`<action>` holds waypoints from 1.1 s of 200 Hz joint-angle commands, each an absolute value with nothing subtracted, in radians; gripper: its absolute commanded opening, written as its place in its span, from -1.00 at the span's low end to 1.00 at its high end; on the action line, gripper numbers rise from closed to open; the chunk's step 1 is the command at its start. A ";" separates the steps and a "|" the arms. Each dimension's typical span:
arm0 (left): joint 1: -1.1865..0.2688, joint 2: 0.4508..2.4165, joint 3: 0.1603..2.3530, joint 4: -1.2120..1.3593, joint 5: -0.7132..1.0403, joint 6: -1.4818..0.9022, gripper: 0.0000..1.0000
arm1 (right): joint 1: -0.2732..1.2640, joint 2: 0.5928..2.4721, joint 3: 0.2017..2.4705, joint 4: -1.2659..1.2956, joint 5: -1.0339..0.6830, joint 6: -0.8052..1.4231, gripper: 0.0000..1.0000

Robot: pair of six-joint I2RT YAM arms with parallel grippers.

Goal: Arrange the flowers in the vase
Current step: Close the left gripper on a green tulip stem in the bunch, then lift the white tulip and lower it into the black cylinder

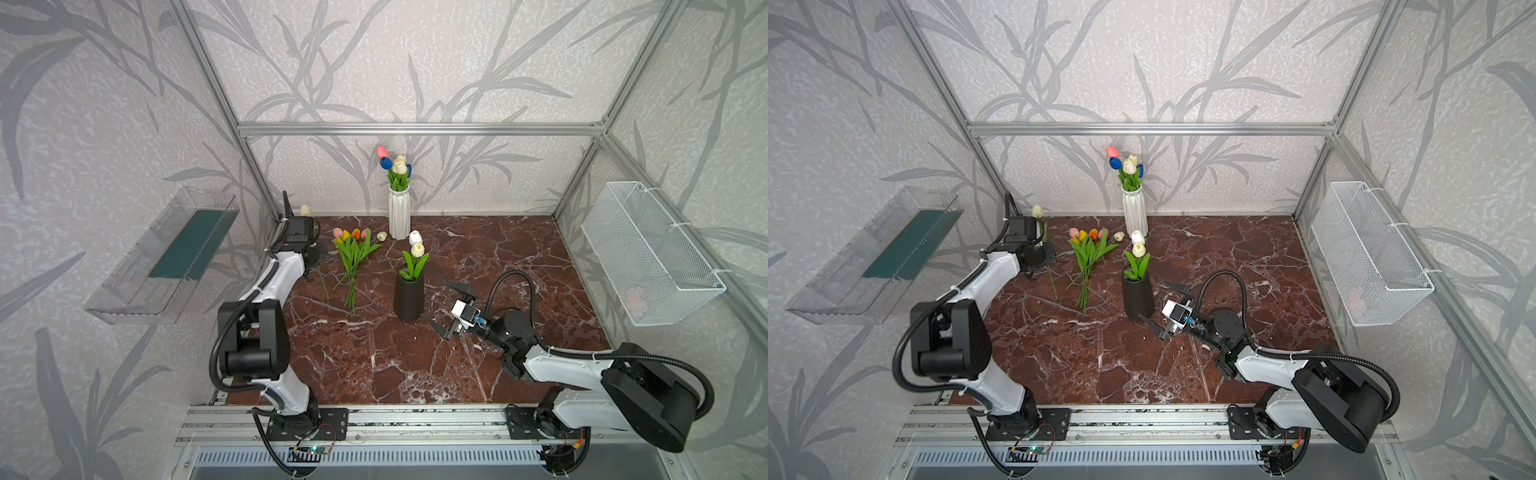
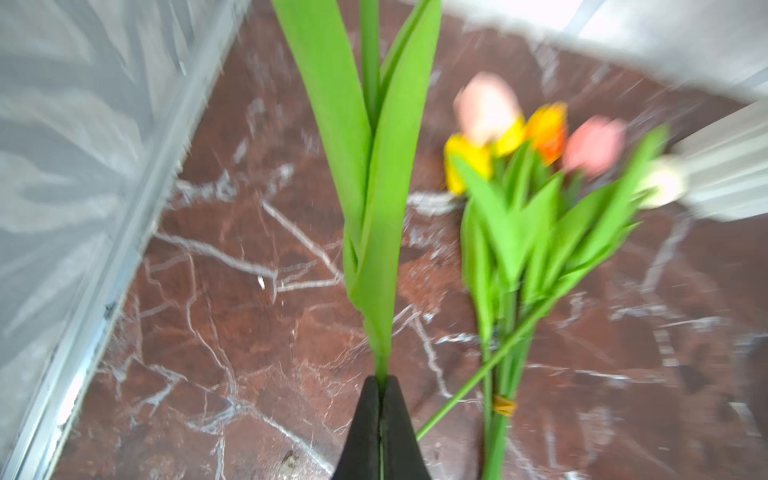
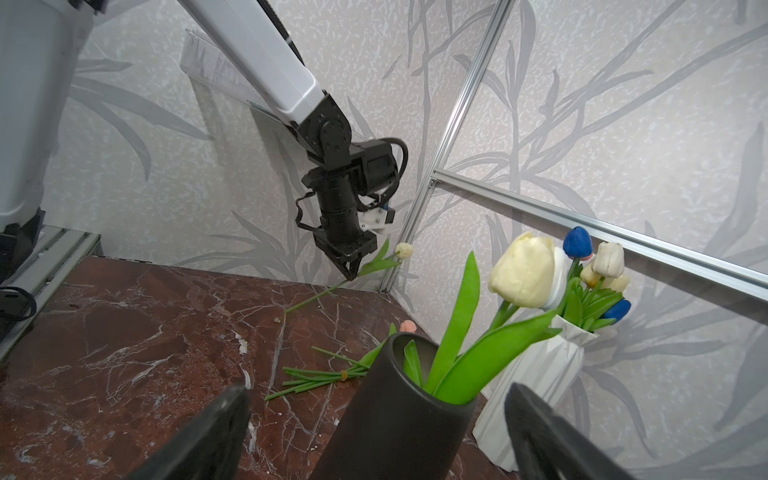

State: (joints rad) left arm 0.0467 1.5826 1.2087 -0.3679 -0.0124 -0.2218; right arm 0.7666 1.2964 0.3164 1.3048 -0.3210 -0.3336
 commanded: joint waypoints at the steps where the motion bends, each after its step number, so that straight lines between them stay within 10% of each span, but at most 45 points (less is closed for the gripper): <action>1: 0.002 1.428 1.105 -0.208 0.025 -0.230 -1.00 | 0.775 1.281 0.311 1.352 -0.308 -0.344 0.92; 77: -0.285 1.071 0.853 0.387 0.362 -0.125 -1.00 | 0.778 1.280 0.301 1.376 -0.298 -0.342 0.92; 220: -0.431 1.317 0.810 0.926 0.530 -0.192 -1.00 | 0.781 1.286 0.290 1.394 -0.286 -0.357 0.92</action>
